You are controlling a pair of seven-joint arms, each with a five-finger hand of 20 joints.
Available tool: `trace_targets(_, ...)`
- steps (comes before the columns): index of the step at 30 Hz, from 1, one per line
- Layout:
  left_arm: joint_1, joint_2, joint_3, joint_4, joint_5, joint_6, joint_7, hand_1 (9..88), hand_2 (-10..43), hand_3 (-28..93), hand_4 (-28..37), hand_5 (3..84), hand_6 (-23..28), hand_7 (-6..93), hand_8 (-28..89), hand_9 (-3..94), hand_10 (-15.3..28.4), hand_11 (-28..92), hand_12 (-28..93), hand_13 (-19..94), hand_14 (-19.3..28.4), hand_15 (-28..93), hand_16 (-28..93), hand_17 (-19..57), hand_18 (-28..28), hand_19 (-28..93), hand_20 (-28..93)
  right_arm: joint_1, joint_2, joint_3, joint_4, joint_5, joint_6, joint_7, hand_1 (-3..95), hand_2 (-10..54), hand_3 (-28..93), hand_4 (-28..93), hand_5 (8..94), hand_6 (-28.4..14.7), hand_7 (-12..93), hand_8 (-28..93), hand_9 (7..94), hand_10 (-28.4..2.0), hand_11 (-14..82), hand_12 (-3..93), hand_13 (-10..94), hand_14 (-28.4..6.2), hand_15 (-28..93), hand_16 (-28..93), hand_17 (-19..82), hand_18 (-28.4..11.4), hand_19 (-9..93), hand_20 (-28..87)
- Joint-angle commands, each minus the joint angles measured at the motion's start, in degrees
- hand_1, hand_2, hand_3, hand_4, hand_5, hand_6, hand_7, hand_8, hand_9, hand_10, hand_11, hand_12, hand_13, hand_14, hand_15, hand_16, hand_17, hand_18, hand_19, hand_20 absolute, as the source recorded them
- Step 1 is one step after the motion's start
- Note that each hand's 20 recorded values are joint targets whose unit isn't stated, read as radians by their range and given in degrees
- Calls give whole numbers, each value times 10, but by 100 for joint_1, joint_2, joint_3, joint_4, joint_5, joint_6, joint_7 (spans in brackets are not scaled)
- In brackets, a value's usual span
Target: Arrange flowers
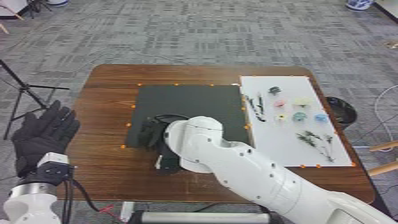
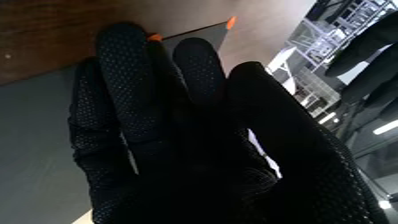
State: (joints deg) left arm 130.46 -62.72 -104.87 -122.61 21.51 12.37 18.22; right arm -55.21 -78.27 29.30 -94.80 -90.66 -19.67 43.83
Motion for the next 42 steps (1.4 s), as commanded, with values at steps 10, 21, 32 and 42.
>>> trace_targets(10, 168, -192, -143, -46, 12, -68, 53, 221, 155, 707, -283, 396, 100, 62, -75, 299, 161, 182, 74, 208, 138, 176, -53, -71, 113, 309, 62, -1062, 1727, 2492, -2073, 479, -111, 629, 263, 233, 691, -113, 616, -104, 613, -142, 660, -217, 123, 154, 620, -168, 613, 295, 301, -266, 829, 332)
trace_targets(21, 240, -168, -251, -108, 9, -43, 67, 222, 155, 706, -283, 397, 100, 62, -75, 300, 159, 182, 73, 211, 131, 170, -56, -70, 113, 308, 62, -2260, 2986, 4380, -2294, -43, 329, 975, 309, 23, 654, -157, 542, -104, 92, -67, 546, -200, 88, 136, 576, -173, 557, 264, 274, -264, 791, 295)
trace_targets(32, -33, 52, -136, -51, 49, -53, 40, 224, 153, 708, -283, 398, 99, 61, -75, 304, 154, 178, 70, 217, 123, 156, -61, -66, 111, 305, 61, -3625, 3317, 5403, -2663, -1237, 42, 1657, 343, -84, 647, -192, 541, -120, 80, -54, 542, -221, 112, 172, 550, -174, 633, 280, 271, -266, 812, 312)
trace_targets(42, -280, 133, -110, 24, 119, 62, -75, 228, 154, 707, -283, 399, 97, 60, -75, 304, 152, 176, 68, 218, 120, 160, -64, -65, 109, 306, 59, -3983, 3173, 5346, -2664, -2152, -187, 2182, 396, -95, 647, -231, 538, -118, 84, -57, 509, -220, 125, 186, 519, -185, 664, 282, 260, -268, 808, 324)
